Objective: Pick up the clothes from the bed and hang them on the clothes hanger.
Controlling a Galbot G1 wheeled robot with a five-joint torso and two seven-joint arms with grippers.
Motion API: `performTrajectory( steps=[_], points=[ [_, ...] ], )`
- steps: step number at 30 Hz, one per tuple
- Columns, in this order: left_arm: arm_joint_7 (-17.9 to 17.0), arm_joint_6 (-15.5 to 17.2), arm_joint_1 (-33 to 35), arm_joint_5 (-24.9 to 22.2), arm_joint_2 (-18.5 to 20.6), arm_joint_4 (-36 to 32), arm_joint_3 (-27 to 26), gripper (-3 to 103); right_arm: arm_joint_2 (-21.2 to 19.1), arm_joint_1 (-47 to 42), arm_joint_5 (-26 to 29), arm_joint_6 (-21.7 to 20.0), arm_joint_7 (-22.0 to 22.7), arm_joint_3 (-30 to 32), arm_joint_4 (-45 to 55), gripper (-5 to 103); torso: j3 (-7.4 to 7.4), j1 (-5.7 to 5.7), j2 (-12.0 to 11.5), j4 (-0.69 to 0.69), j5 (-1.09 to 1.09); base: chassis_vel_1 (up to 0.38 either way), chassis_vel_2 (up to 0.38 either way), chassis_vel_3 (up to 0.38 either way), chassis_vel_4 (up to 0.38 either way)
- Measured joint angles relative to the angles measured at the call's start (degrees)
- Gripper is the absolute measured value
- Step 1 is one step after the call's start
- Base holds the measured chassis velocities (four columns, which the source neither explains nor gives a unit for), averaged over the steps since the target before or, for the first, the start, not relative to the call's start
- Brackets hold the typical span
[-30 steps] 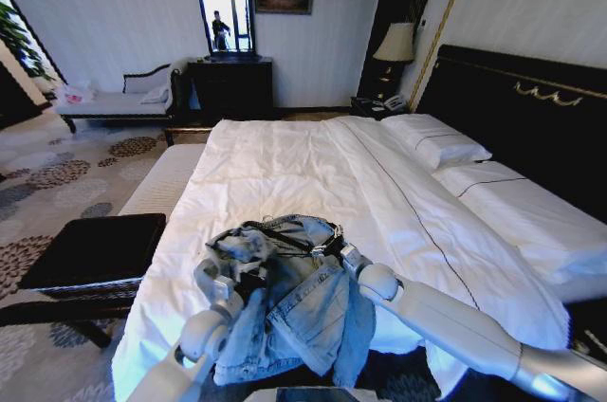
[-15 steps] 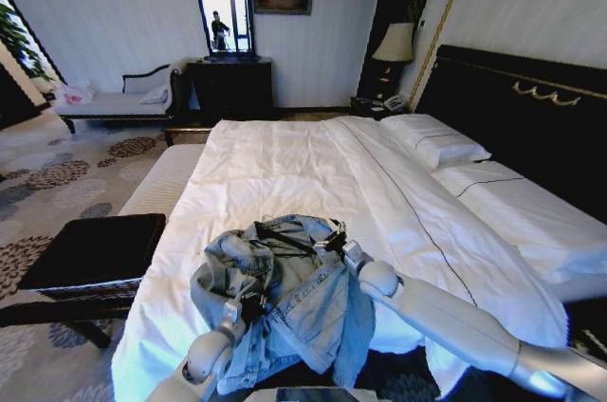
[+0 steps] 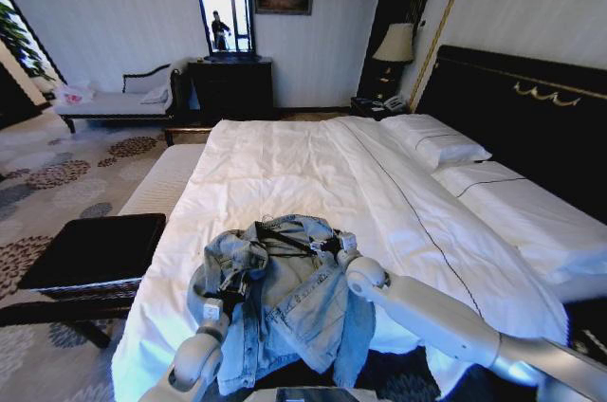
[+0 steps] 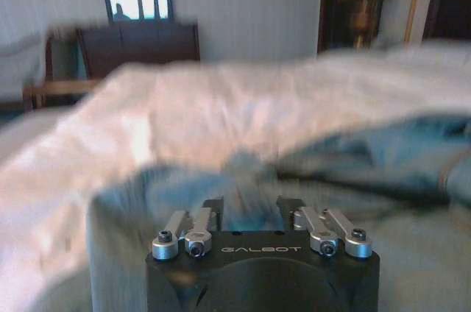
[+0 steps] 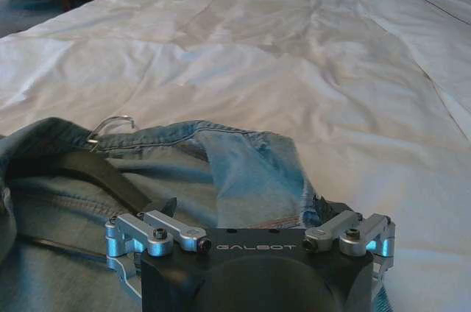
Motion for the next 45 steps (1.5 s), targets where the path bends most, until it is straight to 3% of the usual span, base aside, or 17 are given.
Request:
performTrajectory(
  steps=[4,5,9,14,15,21,25,28,30,32,36,37,39,41,45],
  points=[
    [4.4,-8.6,3.1,0.9,-3.7,-3.3,-2.5,64,-0.1,0.3,-0.2,1.0,0.0,1.3,-1.5,100,0.0,0.0,0.0,0.0,0.0,0.0,0.0,0.0,0.0],
    [4.4,-8.6,3.1,0.9,-3.7,-3.3,-2.5,64,-0.1,0.3,-0.2,1.0,0.0,1.3,-1.5,100,0.0,0.0,0.0,0.0,0.0,0.0,0.0,0.0,0.0],
    [5.6,-11.0,3.2,-2.0,-7.3,-7.8,-5.4,80,0.0,0.4,-1.1,2.6,-0.3,3.0,-4.2,100,0.0,0.0,0.0,-0.01,0.0,0.0,0.0,0.0,0.0],
    [4.7,-10.1,0.7,-8.2,-9.9,-14.0,-9.2,96,0.1,0.9,-0.5,3.7,-2.8,3.6,-7.6,100,0.0,0.01,0.0,-0.02,0.0,0.0,0.0,0.0,0.0],
    [3.9,-8.6,-0.5,-12.2,-10.8,-17.1,-11.1,100,0.2,1.1,0.0,4.4,-4.8,3.6,-9.2,100,0.01,0.01,0.0,-0.02,0.01,0.0,0.0,0.0,0.0],
    [2.1,-4.0,-2.1,-19.1,-11.5,-22.4,-15.1,100,0.6,1.7,0.4,5.1,-7.3,2.9,-12.4,101,0.01,0.01,0.0,-0.01,0.0,0.0,0.0,0.0,0.0],
    [1.0,-0.1,-2.2,-22.9,-10.8,-26.6,-17.8,100,1.2,2.3,3.5,5.5,-10.3,2.8,-14.8,81,0.01,0.01,0.0,0.0,0.0,0.0,0.0,0.0,0.0],
    [0.9,0.1,-2.1,-22.9,-10.5,-27.0,-18.6,100,1.3,2.3,4.2,5.5,-10.8,2.7,-15.3,77,0.01,0.01,0.0,-0.01,-0.01,0.0,0.0,0.0,0.0],
    [0.6,0.2,-2.0,-22.9,-10.3,-27.1,-19.1,100,1.4,2.3,4.6,5.5,-11.0,2.6,-15.3,66,0.01,0.01,0.0,-0.01,0.0,0.0,0.0,0.0,0.0],
    [0.6,0.2,-1.9,-22.9,-10.3,-27.1,-19.3,100,1.4,2.3,4.8,5.4,-11.0,2.6,-15.2,66,0.01,0.01,0.0,-0.01,-0.01,0.0,0.0,0.0,0.0],
    [0.0,0.3,-1.7,-22.7,-9.8,-26.7,-20.3,100,1.1,2.1,5.4,4.7,-11.0,2.5,-13.4,44,0.0,0.01,0.0,-0.01,-0.01,0.0,0.0,0.0,0.0],
    [0.0,0.3,-1.7,-22.7,-9.8,-26.7,-20.3,100,1.1,2.1,5.4,4.7,-11.0,2.5,-13.4,44,0.0,0.01,0.0,-0.01,-0.01,0.0,0.0,0.0,0.0],
    [-0.3,0.4,-1.7,-22.6,-9.6,-26.6,-20.5,100,1.0,2.1,5.6,4.3,-10.8,2.5,-12.8,33,0.0,0.01,0.0,-0.01,-0.01,0.0,0.0,0.0,0.0],
    [-0.4,0.5,-1.7,-22.6,-9.5,-26.6,-20.5,100,0.9,2.1,5.6,4.1,-10.7,2.6,-12.5,33,0.01,0.01,0.0,-0.01,-0.01,0.0,0.0,0.0,0.0],
    [-1.1,0.5,-1.6,-22.6,-9.4,-26.3,-20.9,100,0.2,2.2,5.6,3.8,-10.9,2.4,-11.1,12,0.0,0.01,0.0,-0.01,-0.01,0.0,0.0,0.0,0.0]
  ],
)
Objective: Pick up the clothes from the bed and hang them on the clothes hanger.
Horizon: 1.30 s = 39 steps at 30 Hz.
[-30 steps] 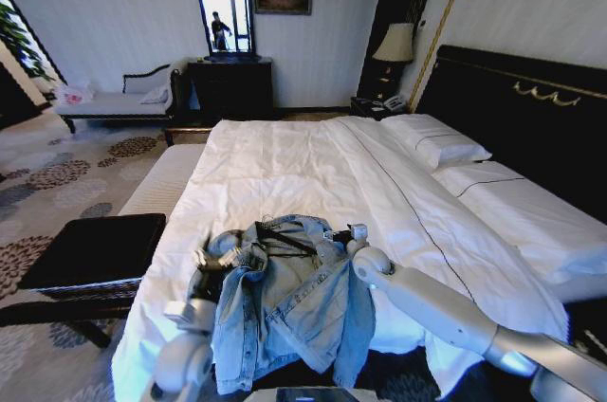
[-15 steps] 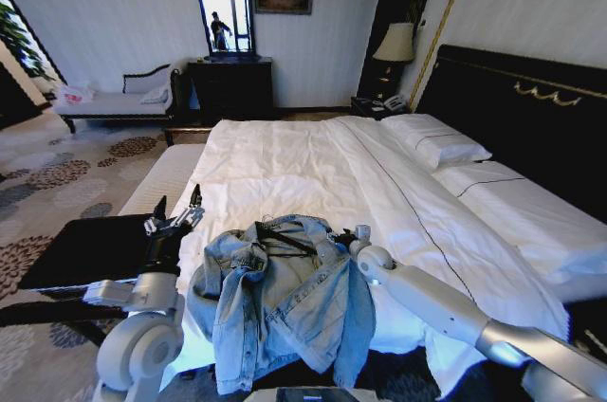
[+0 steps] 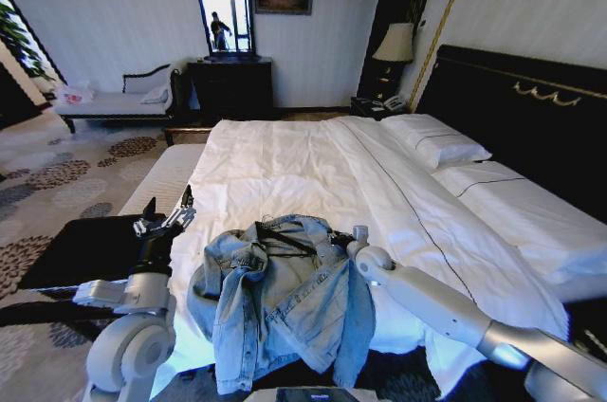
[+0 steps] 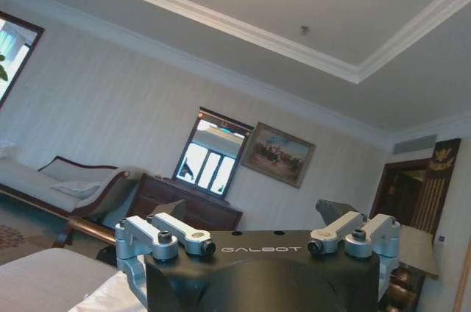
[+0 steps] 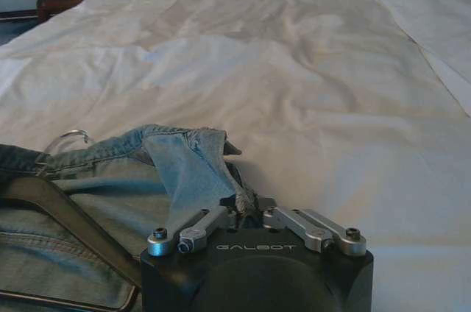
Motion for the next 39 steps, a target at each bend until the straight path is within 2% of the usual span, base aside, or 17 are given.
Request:
performTrajectory(
  steps=[1,3,12,17,23,26,28,30,32,33,35,37,39],
  points=[
    [-0.2,0.0,0.0,0.0,0.0,0.1,-0.1,100,-0.1,0.1,-0.1,0.0,-0.2,-0.1,0.3,6,0.0,0.0,0.0,0.0,0.0,0.0,0.0,0.0,0.0],
    [-0.4,0.0,0.0,0.0,0.0,0.1,-0.2,100,-0.2,0.4,-0.3,0.0,-0.4,-0.4,0.7,3,0.0,0.0,0.0,0.0,0.0,0.0,0.0,0.0,0.0],
    [-1.0,-0.1,0.1,-0.6,0.2,0.0,-1.7,100,-0.8,3.4,-0.4,2.1,-3.3,-4.7,5.6,2,0.0,-0.01,0.0,0.0,0.0,0.0,0.0,0.0,0.0],
    [-1.2,-0.2,0.0,-1.2,0.2,0.2,-2.6,100,-0.3,4.5,3.2,3.6,-4.5,-8.2,13.3,2,0.0,-0.01,0.0,0.0,-0.02,0.0,0.0,0.0,0.0],
    [-1.2,-0.3,0.1,-1.2,-0.4,0.6,-2.5,100,4.9,6.2,3.9,7.0,-5.2,-14.5,13.2,2,-0.01,-0.02,0.0,0.0,-0.01,0.0,0.0,0.0,0.0],
    [-1.2,-0.3,0.1,-1.2,-0.6,0.9,-2.6,100,10.8,7.3,2.9,8.6,-3.0,-17.9,6.3,2,0.0,-0.01,0.0,0.0,-0.01,0.0,0.0,0.0,0.0],
    [-1.2,-0.3,0.1,-1.2,-0.6,1.0,-2.7,100,11.7,7.3,2.7,8.7,-2.4,-18.2,5.3,2,-0.01,-0.01,0.0,0.0,-0.01,0.0,0.0,0.0,0.0],
    [-1.2,-0.5,0.3,-1.3,-0.6,1.3,-3.3,100,16.8,7.1,2.0,9.2,2.3,-19.5,0.7,2,0.0,-0.01,0.0,0.01,0.0,0.0,0.0,0.0,0.0],
    [-1.2,-0.7,0.6,-1.6,-0.7,1.5,-3.9,100,20.1,6.6,1.7,9.2,6.8,-20.1,-1.9,2,0.0,-0.01,0.0,0.03,0.0,0.0,0.0,0.0,0.0],
    [-1.2,-0.7,0.6,-1.6,-0.7,1.5,-3.9,100,20.1,6.6,1.7,9.2,6.8,-20.1,-1.9,2,0.0,-0.01,0.0,0.03,0.0,0.0,0.0,0.0,0.0],
    [-1.2,-1.0,0.8,-1.7,-0.7,1.5,-4.3,100,21.3,6.1,1.9,7.7,12.3,-20.3,-2.8,2,0.0,-0.01,0.0,0.04,0.0,0.0,0.0,0.0,0.0],
    [-1.2,-1.1,0.9,-1.9,-0.7,1.6,-4.6,100,20.7,5.2,3.1,5.5,17.0,-20.4,-1.8,2,0.0,-0.01,0.0,0.02,0.0,0.0,0.0,0.0,0.0],
    [-1.2,-1.1,0.9,-1.9,-0.7,1.6,-4.7,100,20.0,4.8,3.9,4.7,18.6,-20.5,-0.7,2,0.0,-0.01,0.0,0.0,-0.01,0.0,0.0,0.0,0.0]
  ],
)
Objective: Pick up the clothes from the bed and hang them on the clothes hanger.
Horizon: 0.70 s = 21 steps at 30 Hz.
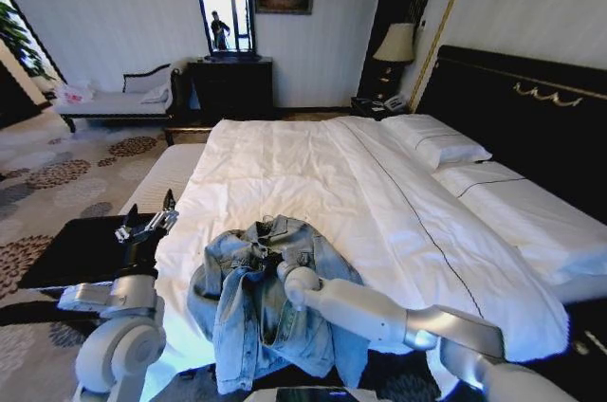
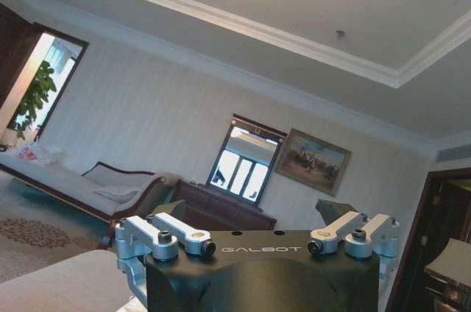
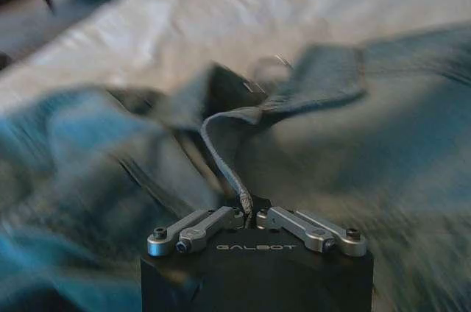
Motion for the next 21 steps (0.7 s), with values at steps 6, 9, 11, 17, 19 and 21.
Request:
performTrajectory(
  steps=[6,9,11,17,19,21],
  points=[
    [0.0,0.1,-0.1,0.1,0.3,0.1,0.2,100,-5.3,-2.4,1.3,-2.4,5.5,-0.3,7.3,2,0.0,0.0,0.0,-0.01,0.02,0.0,0.0,0.0,0.0],
    [0.0,0.2,-0.1,0.2,0.3,0.1,0.4,100,-7.3,-2.9,1.3,-3.0,5.7,0.0,10.8,4,0.0,0.0,0.0,0.0,0.02,0.0,0.0,0.0,0.0],
    [0.0,0.2,0.0,0.3,0.3,0.2,0.4,100,-8.8,-2.9,1.3,-3.8,5.6,0.1,14.2,14,0.0,0.0,0.0,0.0,0.02,0.0,0.0,0.0,0.0],
    [-0.3,0.2,0.3,0.2,0.5,0.6,-0.9,100,-12.2,-0.4,3.0,-7.7,6.3,0.1,22.6,36,0.0,0.0,0.0,0.01,0.01,0.0,0.0,0.0,0.0],
    [-0.3,0.2,0.2,0.2,0.7,0.7,-1.2,100,-12.6,0.3,3.8,-8.4,6.3,0.2,24.1,41,0.0,0.0,0.0,0.0,0.01,0.0,0.0,0.0,0.0],
    [-0.5,0.4,0.0,0.3,0.4,1.1,-1.4,100,-8.3,5.3,-3.4,-12.2,4.4,-1.2,18.4,57,0.0,-0.01,0.0,-0.01,0.0,0.0,0.0,0.0,0.0]
  ],
)
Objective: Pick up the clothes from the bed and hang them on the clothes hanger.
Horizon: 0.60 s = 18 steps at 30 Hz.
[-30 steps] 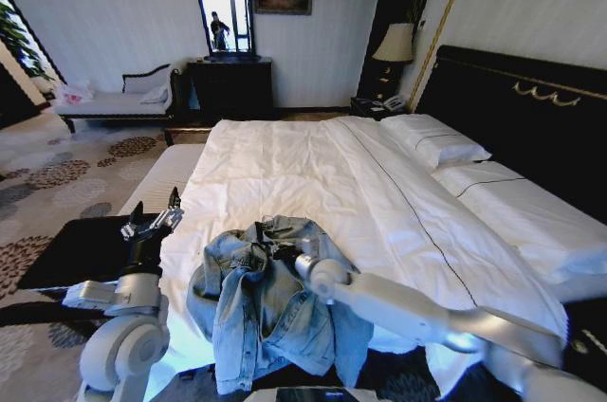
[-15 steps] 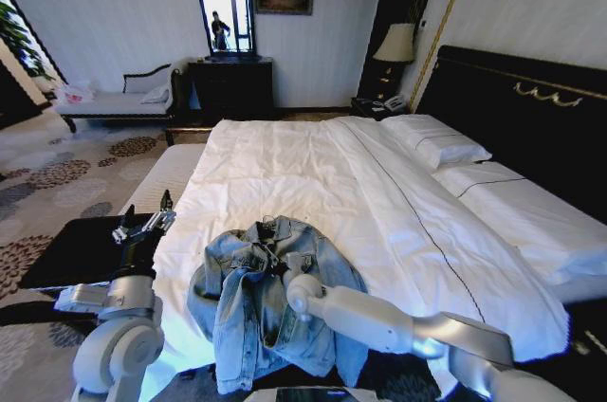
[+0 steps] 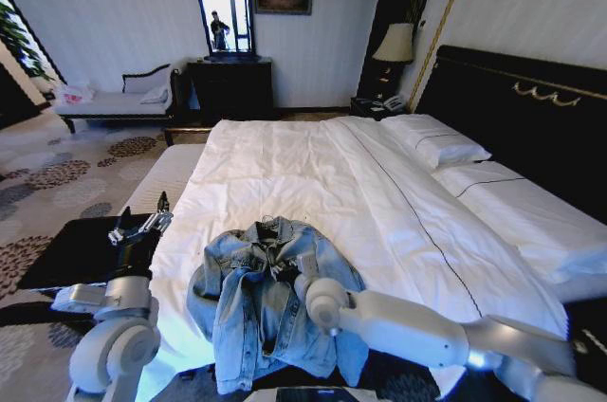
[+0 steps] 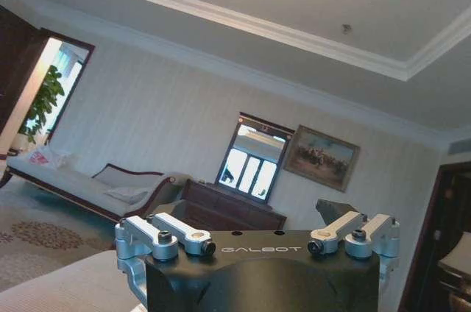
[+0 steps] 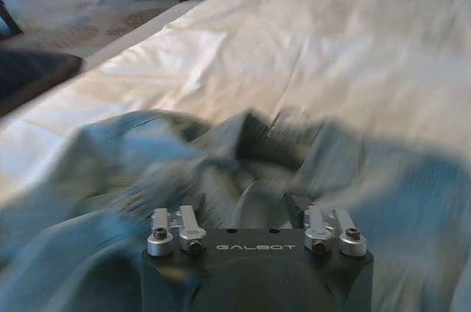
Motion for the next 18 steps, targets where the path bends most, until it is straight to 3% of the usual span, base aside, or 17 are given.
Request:
performTrajectory(
  steps=[2,3,6,8,11,14,18],
  points=[
    [-0.1,0.2,0.0,0.1,-0.1,-0.1,0.1,100,4.6,3.7,-8.9,-2.6,-3.3,-2.0,-8.2,68,0.0,0.01,0.0,0.02,0.0,0.0,0.0,0.0,0.0],
    [-0.1,0.2,0.0,0.1,-0.1,-0.1,0.1,100,4.6,3.7,-8.9,-2.6,-3.3,-2.0,-8.2,68,0.0,0.01,0.0,0.02,0.0,0.0,0.0,0.0,0.0],
    [-0.3,0.6,0.1,-0.2,-0.2,-1.2,-0.7,100,11.1,8.7,-15.4,-7.7,-6.2,-4.6,-19.1,85,0.01,0.04,0.0,0.03,0.0,0.0,0.0,0.0,0.0],
    [-0.4,0.7,0.2,-0.4,-0.3,-1.5,-1.1,100,12.4,9.7,-15.9,-9.2,-6.8,-5.2,-21.0,85,0.02,0.05,0.0,0.04,0.0,0.0,0.0,0.0,0.0],
    [-0.7,0.8,0.7,-1.4,-0.5,-2.6,-2.3,100,15.0,12.6,-18.4,-12.5,-9.4,-7.7,-26.2,98,0.01,0.03,0.0,0.02,0.0,0.0,0.0,0.0,0.0],
    [-0.8,0.8,1.0,-1.8,-0.5,-3.0,-3.0,100,15.6,14.0,-20.9,-13.6,-12.0,-9.4,-28.5,100,0.01,0.01,0.0,0.01,0.0,0.0,0.0,0.0,0.0],
    [-0.8,0.7,1.3,-2.4,-0.5,-3.1,-3.9,100,15.6,15.4,-19.9,-18.5,-12.6,-10.8,-29.3,100,0.01,0.02,0.0,0.0,0.0,0.0,0.0,0.0,0.0]
  ],
)
